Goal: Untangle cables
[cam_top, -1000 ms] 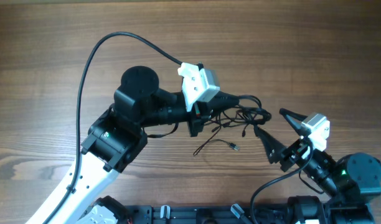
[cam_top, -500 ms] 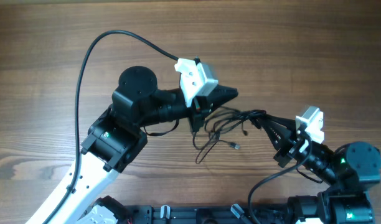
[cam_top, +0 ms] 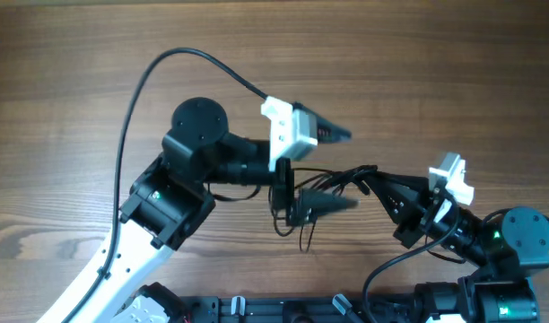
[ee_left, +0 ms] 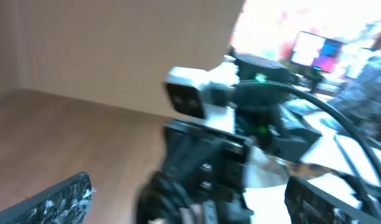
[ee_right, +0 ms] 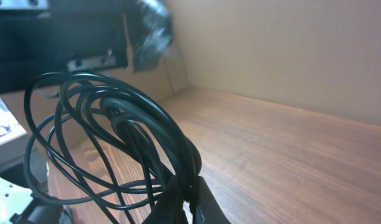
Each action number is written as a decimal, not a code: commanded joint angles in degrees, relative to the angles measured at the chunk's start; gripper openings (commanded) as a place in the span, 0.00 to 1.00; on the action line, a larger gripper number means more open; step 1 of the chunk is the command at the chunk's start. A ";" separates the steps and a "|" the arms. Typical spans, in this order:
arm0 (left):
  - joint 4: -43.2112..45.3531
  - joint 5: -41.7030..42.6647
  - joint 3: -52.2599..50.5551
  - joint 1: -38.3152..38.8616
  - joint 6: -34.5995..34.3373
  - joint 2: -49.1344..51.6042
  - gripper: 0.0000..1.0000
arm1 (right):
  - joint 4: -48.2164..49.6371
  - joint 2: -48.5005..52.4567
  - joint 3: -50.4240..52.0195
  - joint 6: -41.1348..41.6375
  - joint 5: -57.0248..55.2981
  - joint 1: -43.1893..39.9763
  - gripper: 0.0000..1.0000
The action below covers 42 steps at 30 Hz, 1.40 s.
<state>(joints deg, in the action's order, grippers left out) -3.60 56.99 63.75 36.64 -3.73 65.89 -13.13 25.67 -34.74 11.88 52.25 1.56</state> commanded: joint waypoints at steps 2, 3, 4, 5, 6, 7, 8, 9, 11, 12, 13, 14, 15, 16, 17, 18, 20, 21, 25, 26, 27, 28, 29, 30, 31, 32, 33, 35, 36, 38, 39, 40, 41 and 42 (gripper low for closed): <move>-3.08 4.87 0.24 2.10 0.48 3.04 1.00 | 0.33 0.11 -0.42 3.74 0.68 -0.13 0.04; -3.34 4.66 0.24 2.27 0.48 3.78 0.98 | 0.33 0.11 -0.42 3.76 1.16 -0.13 0.04; -3.37 3.87 0.24 2.25 0.48 4.74 0.91 | 0.33 0.11 -0.42 3.78 1.81 -0.13 0.04; -3.52 1.99 0.24 2.23 0.48 5.62 0.84 | 0.24 0.11 -0.42 4.17 2.12 -0.13 0.05; -4.04 -2.01 0.24 2.23 0.46 6.58 0.74 | 0.26 0.11 -0.42 5.29 2.16 -0.13 0.04; -4.46 -4.52 0.24 2.23 0.46 6.99 0.66 | 0.31 0.11 -0.42 5.25 2.62 -0.13 0.04; -4.81 -6.25 0.24 2.23 0.46 7.23 0.48 | 0.31 0.11 -0.42 5.27 3.10 -0.13 0.04; -4.92 -8.33 0.24 2.23 0.46 7.45 0.29 | 0.28 0.11 -0.42 5.29 3.48 -0.13 0.04; -4.98 -11.87 0.24 2.23 0.46 7.58 0.04 | 0.22 0.11 -0.42 5.05 4.48 -0.13 0.04; -4.81 -13.62 0.24 2.23 0.44 7.58 0.04 | -0.04 0.11 -0.42 4.87 4.46 -0.13 0.04; -4.66 -14.29 0.24 2.19 0.42 7.56 0.04 | -0.50 0.11 -0.42 4.57 4.44 -0.13 0.04; -4.57 -14.88 0.24 2.08 0.39 7.52 0.04 | -0.81 0.11 -0.42 4.37 4.44 -0.13 0.04; -4.57 -15.63 0.24 1.86 0.20 7.52 0.04 | -1.31 0.11 -0.42 3.04 4.48 -0.13 0.04; -4.59 -16.41 0.24 1.60 0.20 7.52 0.04 | -2.23 0.11 -0.42 1.51 4.44 -0.13 0.04; -4.61 -17.00 0.24 1.29 0.20 7.52 0.04 | -2.97 0.11 -0.42 0.70 4.28 -0.13 0.04; -4.57 -17.27 0.24 1.03 0.04 7.52 0.04 | -4.04 0.11 -0.42 0.11 3.56 -0.13 0.04; -4.13 -17.25 0.24 0.83 0.00 7.52 0.04 | -6.51 0.11 -0.42 0.11 0.17 -0.13 0.18; -3.89 -17.22 0.24 0.83 0.00 7.52 0.04 | -7.48 0.11 -0.42 0.11 -1.25 -0.13 0.41; -1.09 -15.72 0.24 0.83 0.02 7.50 0.04 | -7.67 0.11 -0.42 0.11 -2.89 -0.13 0.95; -0.33 -15.04 0.24 0.85 0.02 7.50 0.04 | -6.93 0.11 -0.42 0.09 -2.89 -0.13 0.96; 0.94 -13.53 0.24 0.85 0.02 7.52 0.04 | -5.29 0.11 -0.42 0.13 -2.62 -0.13 0.98; 1.70 -11.91 0.24 0.83 0.04 7.50 0.04 | -4.15 0.11 -0.42 0.11 -2.62 -0.13 0.98; 2.14 -10.80 0.24 0.83 0.04 7.50 0.04 | -3.17 0.11 -0.42 0.11 -2.62 -0.13 0.98; 2.14 -10.16 0.24 0.83 0.35 7.50 0.04 | -2.01 0.11 -0.42 0.09 -2.12 -0.13 0.97; 2.10 -9.79 0.24 0.83 0.46 7.52 0.04 | -0.26 0.11 -0.42 0.13 -0.96 -0.13 0.96; 2.10 -9.35 0.24 0.83 0.46 7.52 0.04 | 1.07 0.11 -0.42 0.11 0.11 -0.13 0.93; 2.19 -8.55 0.24 0.83 0.46 7.52 0.04 | 2.45 0.11 -0.42 0.13 1.11 -0.13 0.84; 3.34 -5.22 0.24 0.85 0.46 7.52 0.04 | 4.04 0.11 -0.42 0.11 1.66 -0.13 0.63; 3.98 -3.45 0.24 0.85 0.46 7.52 0.04 | 4.24 0.11 -0.42 0.09 1.64 -0.13 0.61; 5.42 0.74 0.24 0.85 0.44 7.52 0.04 | 4.63 0.11 -0.42 0.09 1.64 -0.13 0.53; 6.05 2.23 0.24 0.85 0.44 7.52 0.04 | 4.63 0.11 -0.42 0.11 1.64 -0.13 0.48; 6.45 3.04 0.24 1.03 0.44 7.52 0.04 | 4.63 0.11 -0.42 0.11 1.66 -0.13 0.47; 6.47 3.02 0.24 1.60 0.46 7.52 0.04 | 4.63 0.11 -0.42 0.13 1.64 -0.13 0.45; 6.47 3.02 0.24 1.99 0.46 7.52 0.04 | 4.66 0.11 -0.42 0.11 1.64 -0.13 0.42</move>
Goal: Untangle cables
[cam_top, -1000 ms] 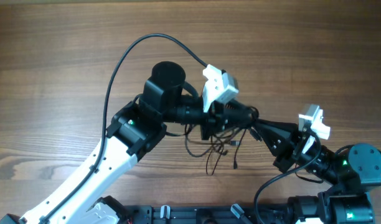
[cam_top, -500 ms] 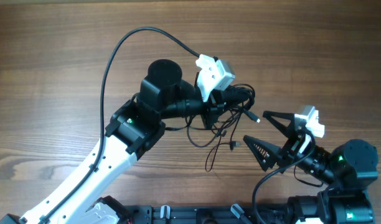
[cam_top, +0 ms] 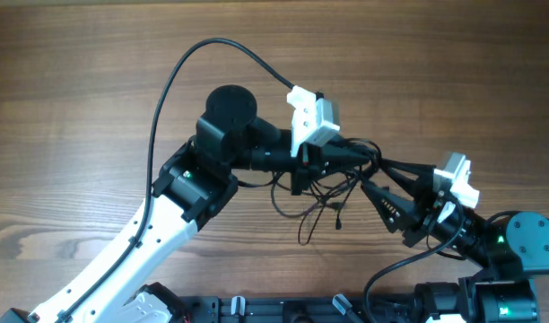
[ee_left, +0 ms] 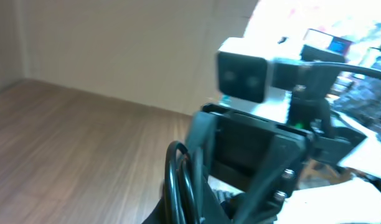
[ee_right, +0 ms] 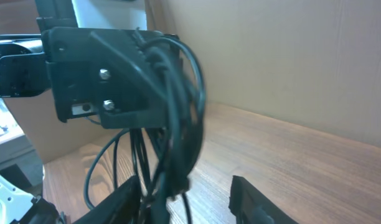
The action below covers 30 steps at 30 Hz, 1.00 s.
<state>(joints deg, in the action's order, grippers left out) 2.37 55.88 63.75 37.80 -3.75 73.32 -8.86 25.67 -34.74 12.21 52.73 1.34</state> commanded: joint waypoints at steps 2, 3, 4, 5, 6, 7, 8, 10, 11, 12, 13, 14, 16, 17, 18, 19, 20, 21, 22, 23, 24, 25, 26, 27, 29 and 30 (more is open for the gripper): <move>0.48 4.13 0.24 1.73 0.48 0.09 0.04 | 0.39 0.11 -0.42 -0.22 1.16 0.09 0.26; 0.50 4.13 0.24 1.90 0.48 0.09 0.04 | 0.37 0.11 -0.42 -0.22 1.16 0.09 0.18; 0.50 4.13 0.24 1.90 0.46 0.09 0.04 | 0.39 0.11 -0.42 -0.22 1.16 0.09 0.15; 0.48 4.13 0.24 1.90 0.46 0.09 0.04 | 0.46 0.11 -0.42 -0.22 1.16 0.09 0.14; 0.46 4.15 0.24 1.92 0.46 0.09 0.04 | 0.50 0.11 -0.42 -0.20 1.16 0.09 0.13; 0.44 4.15 0.24 1.92 0.46 0.09 0.04 | 0.50 0.11 -0.42 -0.20 1.16 0.09 0.13; 0.42 4.15 0.24 1.97 0.46 0.09 0.04 | 0.50 0.11 -0.42 -0.20 1.16 0.09 0.13; 0.42 4.13 0.24 1.97 0.48 0.11 0.04 | 0.55 0.11 -0.42 -0.17 1.16 0.09 0.13; 0.20 4.13 0.24 1.97 0.46 0.11 0.04 | 0.76 0.11 -0.42 -0.17 1.16 0.09 0.16; -0.17 4.13 0.24 1.97 0.48 0.11 0.04 | 1.22 0.11 -0.42 -0.13 1.18 0.09 0.23; -0.52 4.11 0.24 1.95 0.48 0.11 0.04 | 1.68 0.11 -0.42 -0.13 1.18 0.09 0.24; -0.87 4.11 0.24 1.95 0.48 0.13 0.04 | 2.10 0.11 -0.42 -0.13 1.18 0.09 0.23; -0.83 4.11 0.24 1.95 0.48 0.20 0.04 | 2.25 0.11 -0.42 -0.22 1.14 0.09 0.05; -0.74 4.07 0.24 1.95 0.50 0.20 0.05 | 2.14 0.11 -0.42 -0.24 1.11 0.09 0.04; -0.59 4.02 0.24 1.95 0.50 0.20 0.11 | 2.01 0.11 -0.42 -0.22 1.11 0.09 0.04; -0.55 3.67 0.24 1.79 0.48 0.20 0.32 | 1.90 0.11 -0.42 -0.24 0.92 0.09 0.05; -0.33 3.61 0.24 1.49 0.48 0.17 0.51 | 1.68 0.11 -0.42 -0.26 0.92 0.09 0.04; 0.11 3.63 0.24 0.96 0.46 0.17 0.75 | 1.20 0.11 -0.42 -0.59 0.90 0.09 0.05; 1.14 3.63 0.24 -0.42 0.20 -0.11 1.00 | 0.00 0.11 -0.42 -1.90 0.85 0.09 0.04; 2.01 3.67 0.24 -1.36 -0.39 -0.44 1.00 | -0.92 0.11 -0.42 -1.92 0.20 0.09 0.04; 3.41 3.67 0.24 -2.58 -1.99 -1.07 1.00 | -1.81 0.11 -0.42 -2.01 -0.24 0.09 0.05; 5.09 3.69 0.24 -3.89 -3.69 -1.84 1.00 | -3.02 0.11 -0.39 -3.48 -0.33 0.09 0.04; 7.63 3.69 0.24 -5.35 -5.51 -2.78 1.00 | -4.42 0.11 -0.42 -5.33 -0.33 0.09 0.04; 9.57 3.69 0.24 -6.21 -6.88 -3.34 1.00 | -5.27 0.11 -0.42 -6.54 -0.13 0.09 0.04; 12.94 3.72 0.24 -7.13 -9.35 -4.13 1.00 | -6.69 0.11 -0.42 -10.54 1.62 0.09 0.05; 13.55 3.72 0.24 -7.10 -9.62 -4.31 1.00 | -7.61 0.11 -0.42 -13.55 3.10 0.09 0.05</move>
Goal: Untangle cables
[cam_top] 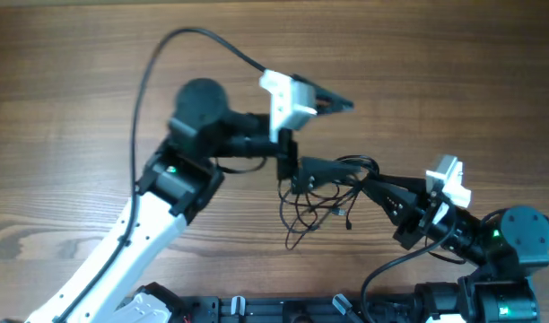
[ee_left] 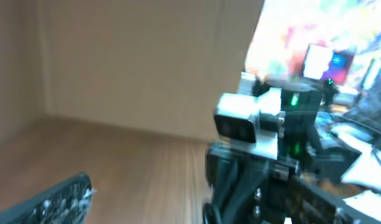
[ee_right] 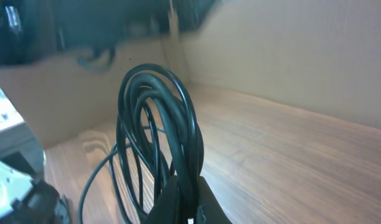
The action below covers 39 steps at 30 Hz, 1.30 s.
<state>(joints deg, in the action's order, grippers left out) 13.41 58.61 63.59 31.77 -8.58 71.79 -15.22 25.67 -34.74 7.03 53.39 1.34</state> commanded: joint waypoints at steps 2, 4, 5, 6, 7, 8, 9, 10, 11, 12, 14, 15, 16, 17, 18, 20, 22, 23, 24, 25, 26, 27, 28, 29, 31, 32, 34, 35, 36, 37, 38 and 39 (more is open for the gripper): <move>1.70 0.98 0.39 -0.83 -4.76 -2.64 1.00 | -3.39 0.11 -0.42 -12.98 3.74 0.09 0.04; -0.24 1.03 0.39 -0.55 -4.76 -2.32 1.00 | -5.35 0.11 -0.42 -15.30 3.74 0.09 0.04; -1.33 1.09 0.39 -0.31 -4.74 -2.05 1.00 | -6.38 0.11 -0.42 -16.11 3.74 0.09 0.05; -2.60 1.18 0.39 0.13 -4.74 -1.73 1.00 | -6.97 0.11 -0.42 -16.11 3.74 0.09 0.04; -3.82 1.18 0.39 0.57 -4.44 -1.36 1.00 | -7.56 0.11 -0.42 -16.09 3.85 0.09 0.04; -5.31 1.16 0.39 1.07 -3.54 -0.98 1.00 | -7.89 0.11 -0.39 -16.13 4.39 0.09 0.04; -6.62 1.14 0.39 1.57 -2.78 -0.55 1.00 | -8.07 0.11 -0.42 -16.11 5.14 0.09 0.05; -8.70 1.11 0.39 2.36 -1.22 0.24 1.00 | -8.07 0.11 -0.42 -16.09 5.79 0.09 0.05; -10.40 0.74 0.39 3.08 -0.37 1.03 1.00 | -8.09 0.11 -0.42 -16.06 6.60 0.09 0.04; -11.56 0.07 0.39 3.63 -0.39 1.86 1.00 | -8.26 0.11 -0.42 -16.06 6.78 0.09 0.05; -12.55 -0.13 0.39 4.02 -0.39 3.30 0.98 | -9.27 0.11 -0.42 -16.09 6.73 0.09 0.04; -12.94 -0.15 0.39 4.02 -0.42 4.00 0.95 | -9.90 0.11 -0.42 -16.06 6.75 0.09 0.04; -13.33 -0.15 0.39 4.02 -0.39 4.48 0.91 | -10.54 0.11 -0.42 -16.09 6.75 0.09 0.05; -13.68 -0.15 0.39 4.02 -0.39 4.92 0.84 | -11.50 0.11 -0.42 -16.11 6.75 0.09 0.04; -14.08 -0.15 0.39 4.02 -0.39 5.38 0.79 | -11.96 0.11 -0.42 -16.09 6.75 0.09 0.05; -14.60 -0.13 0.39 4.15 -0.44 6.19 0.60 | -12.57 0.11 -0.42 -16.09 6.75 0.09 0.04; -15.47 -0.15 0.39 4.13 -0.44 6.80 0.46 | -12.50 0.11 -0.42 -16.11 6.73 0.09 0.05; -16.13 -0.15 0.39 4.13 -0.42 6.88 0.41 | -12.48 0.11 -0.42 -16.11 6.71 0.09 0.05; -16.74 -0.15 0.39 4.13 -0.42 6.88 0.38 | -12.44 0.11 -0.42 -16.11 6.71 0.09 0.05; -17.49 -0.15 0.39 4.13 -0.42 6.88 0.38 | -12.22 0.11 -0.42 -16.11 6.71 0.09 0.05; -18.08 -0.15 0.39 4.13 -0.42 6.88 0.38 | -11.93 0.11 -0.42 -16.09 6.71 0.09 0.06; -18.47 -0.13 0.39 4.13 -0.44 6.88 0.38 | -11.65 0.11 -0.42 -16.11 6.62 0.09 0.08; -18.67 -0.11 0.39 4.15 -0.46 6.88 0.39 | -11.45 0.11 -0.42 -16.11 6.29 0.09 0.08; -18.69 0.02 0.39 4.15 -0.74 6.86 0.42 | -11.45 0.11 -0.42 -16.09 5.31 0.09 0.08; -18.62 1.84 0.39 4.15 -0.85 6.86 0.50 | -11.69 0.11 -0.42 -16.06 2.38 0.09 0.11; -18.62 2.84 0.39 4.15 -0.85 6.86 0.52 | -11.65 0.11 -0.42 -16.06 1.49 0.09 0.13; -18.62 5.86 0.39 4.26 -0.83 6.86 0.54 | -11.56 0.11 -0.42 -16.04 -0.02 0.09 0.17; -18.62 7.06 0.39 4.57 -0.83 6.86 0.54 | -11.47 0.11 -0.42 -16.04 -0.22 0.09 0.18; -18.67 7.61 0.39 5.18 -0.81 6.86 0.51 | -11.32 0.11 -0.42 -16.04 -0.22 0.09 0.18; -18.69 7.56 0.39 5.88 -0.44 6.86 0.46 | -11.13 0.11 -0.42 -16.04 -0.20 0.09 0.18; -18.78 7.56 0.39 6.51 1.09 6.86 0.43 | -10.97 0.11 -0.42 -16.06 -0.22 0.09 0.15; -19.10 7.32 0.39 7.04 2.84 6.86 0.42 | -10.95 0.11 -0.42 -16.06 -0.35 0.09 0.13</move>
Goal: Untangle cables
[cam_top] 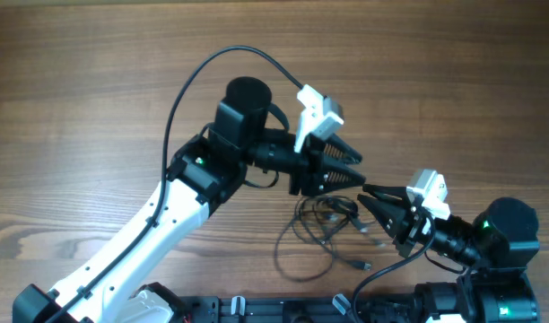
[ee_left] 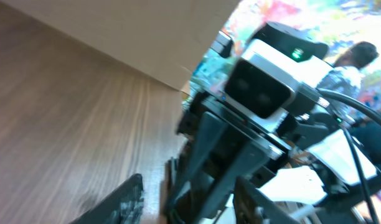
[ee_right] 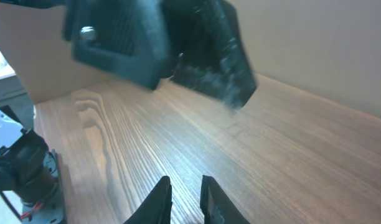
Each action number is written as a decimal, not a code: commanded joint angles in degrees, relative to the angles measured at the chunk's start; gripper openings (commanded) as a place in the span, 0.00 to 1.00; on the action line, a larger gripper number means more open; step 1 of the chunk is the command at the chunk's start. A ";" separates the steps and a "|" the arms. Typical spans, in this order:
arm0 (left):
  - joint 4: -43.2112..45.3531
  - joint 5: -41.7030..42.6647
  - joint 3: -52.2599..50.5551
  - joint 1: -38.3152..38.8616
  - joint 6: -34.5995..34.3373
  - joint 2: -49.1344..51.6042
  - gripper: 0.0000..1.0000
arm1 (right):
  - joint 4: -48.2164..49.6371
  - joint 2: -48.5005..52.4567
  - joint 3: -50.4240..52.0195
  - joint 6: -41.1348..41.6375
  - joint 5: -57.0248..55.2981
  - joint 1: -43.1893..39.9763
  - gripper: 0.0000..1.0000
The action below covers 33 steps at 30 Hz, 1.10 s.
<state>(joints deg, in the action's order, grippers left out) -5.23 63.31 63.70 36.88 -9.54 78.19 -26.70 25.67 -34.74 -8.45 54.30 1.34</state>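
The black cable bundle (cam_top: 312, 235) lies loose on the wooden table (cam_top: 95, 108), with its plug ends (cam_top: 361, 265) trailing toward the front. My left gripper (cam_top: 351, 169) hangs just above and behind it, open wide and pointing right. In the left wrist view the left gripper (ee_left: 189, 186) frames the right arm's fingers (ee_left: 218, 146), and nothing is gripped. My right gripper (cam_top: 369, 192) points left, tip to tip with the left one. In its own view the right gripper (ee_right: 185, 183) shows a narrow bare gap, with the left gripper's fingers (ee_right: 209, 56) blurred ahead.
The left arm's own supply cable (cam_top: 189, 76) arcs over the back of the table. A black rail (cam_top: 257, 309) runs along the front edge. Cardboard walls (ee_right: 315, 43) close off the table's sides in the wrist views.
The right gripper, then shut on the hanging coil, now stands slightly open and empty. The bundle lies on the table. The left gripper has moved right and forward to face the right one.
First the right gripper held the coil and the left was open beside it. Then the left was shut on the coil and the right was open. Then the right held it again with the left open. Now both are open and the bundle lies on the table.
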 commanded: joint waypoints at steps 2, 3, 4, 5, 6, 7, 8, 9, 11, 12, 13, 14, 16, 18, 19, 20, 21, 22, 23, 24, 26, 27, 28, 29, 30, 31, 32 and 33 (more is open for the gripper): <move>-0.98 -0.07 0.28 2.19 4.85 0.46 0.38 | 0.17 0.11 -0.42 -0.55 -1.92 0.09 0.13; -1.81 -3.37 0.28 2.16 4.85 0.46 0.38 | -0.22 0.11 -0.42 -0.55 -2.01 0.09 0.17; -2.89 -6.99 0.28 2.05 4.85 0.46 0.38 | -0.48 0.11 -0.42 -0.28 -2.19 0.09 0.21; -4.33 -10.99 0.28 1.81 4.85 0.46 0.44 | -0.98 0.11 -0.42 0.33 -2.95 0.09 0.28; -6.23 -15.96 0.28 1.44 4.85 0.46 0.47 | -1.73 0.11 -0.42 2.25 -5.07 0.09 0.36; -8.46 -21.20 0.28 0.96 4.85 0.46 0.51 | -3.10 0.11 -0.42 5.35 -9.88 0.09 0.50; -9.88 -24.17 0.28 0.66 4.85 0.46 0.55 | -4.04 0.11 -0.42 7.80 -13.68 0.09 0.59; -11.21 -26.95 0.28 0.42 4.83 0.46 0.58 | -5.14 0.11 -0.42 10.64 -17.86 0.09 0.68; -13.57 -32.06 0.28 -0.02 4.83 0.46 0.64 | -7.76 0.11 -0.42 16.63 -25.97 0.09 0.77; -14.71 -34.67 0.28 -0.28 4.81 0.46 0.89 | -9.09 0.20 -0.42 19.34 -29.09 0.09 0.82; -15.45 -36.44 0.28 -0.66 4.74 0.46 1.00 | -10.43 0.59 -0.39 21.51 -31.19 0.09 0.87; -15.78 -37.64 0.28 -1.22 3.87 0.46 1.00 | -10.91 1.05 -0.39 22.36 -31.43 0.09 0.95; -15.82 -39.26 0.28 -2.43 1.18 0.46 1.00 | -10.84 2.19 -0.39 24.59 -30.60 0.09 1.00; -15.80 -41.20 0.28 -4.57 -3.23 0.37 1.00 | -10.47 3.58 -0.39 30.34 -28.13 0.09 1.00; -15.82 -41.33 0.28 -5.66 -4.92 0.13 1.00 | -10.64 4.09 -0.39 33.99 -28.13 0.09 1.00; -15.82 -41.33 0.28 -6.78 -6.19 -0.17 1.00 | -10.71 4.63 -0.39 37.55 -28.11 0.09 1.00; -15.85 -41.31 0.28 -7.78 -6.82 -0.72 1.00 | -10.38 5.51 -0.39 39.63 -28.06 0.09 1.00; -15.87 -41.31 0.28 -8.87 -7.28 -1.57 1.00 | -10.25 6.21 -0.39 40.13 -27.87 0.09 0.99; -15.89 -41.33 0.28 -9.86 -7.26 -2.78 1.00 | -10.25 7.54 -0.39 40.13 -27.43 0.09 1.00; -15.89 -41.40 0.28 -10.51 -7.23 -3.82 1.00 | -10.25 9.11 -0.39 40.17 -27.36 0.09 0.99; -16.04 -44.22 0.28 -11.47 -7.23 -6.38 1.00 | -10.23 12.98 -0.39 40.17 -27.47 0.09 0.98; -16.28 -46.80 0.28 -11.67 -7.23 -7.72 1.00 | -10.08 15.69 -0.39 40.15 -27.47 0.09 0.96; -16.52 -49.53 0.28 -11.67 -7.23 -8.94 1.00 | -10.05 18.45 -0.39 40.15 -27.76 0.09 0.93; -16.76 -51.21 0.28 -11.67 -7.23 -9.81 1.00 | -10.01 20.76 -0.39 40.17 -27.98 0.09 0.91; -17.03 -52.52 0.28 -11.67 -7.23 -10.49 1.00 | -9.99 22.80 -0.39 40.17 -28.37 0.09 0.90; -17.44 -53.40 0.28 -11.67 -7.23 -11.04 1.00 | -9.97 25.92 -0.39 40.33 -28.98 0.09 0.87; -17.81 -53.92 0.28 -11.67 -7.23 -11.37 1.00 | -9.73 28.46 -0.39 40.44 -29.07 0.09 0.87; -18.14 -54.01 0.28 -11.67 -7.23 -11.41 1.00 | -9.09 31.56 -0.39 40.37 -28.96 0.09 0.87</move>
<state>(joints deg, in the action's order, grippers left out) -22.61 14.13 63.72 25.54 -15.97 67.77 -36.77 50.65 -34.74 30.94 26.61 1.34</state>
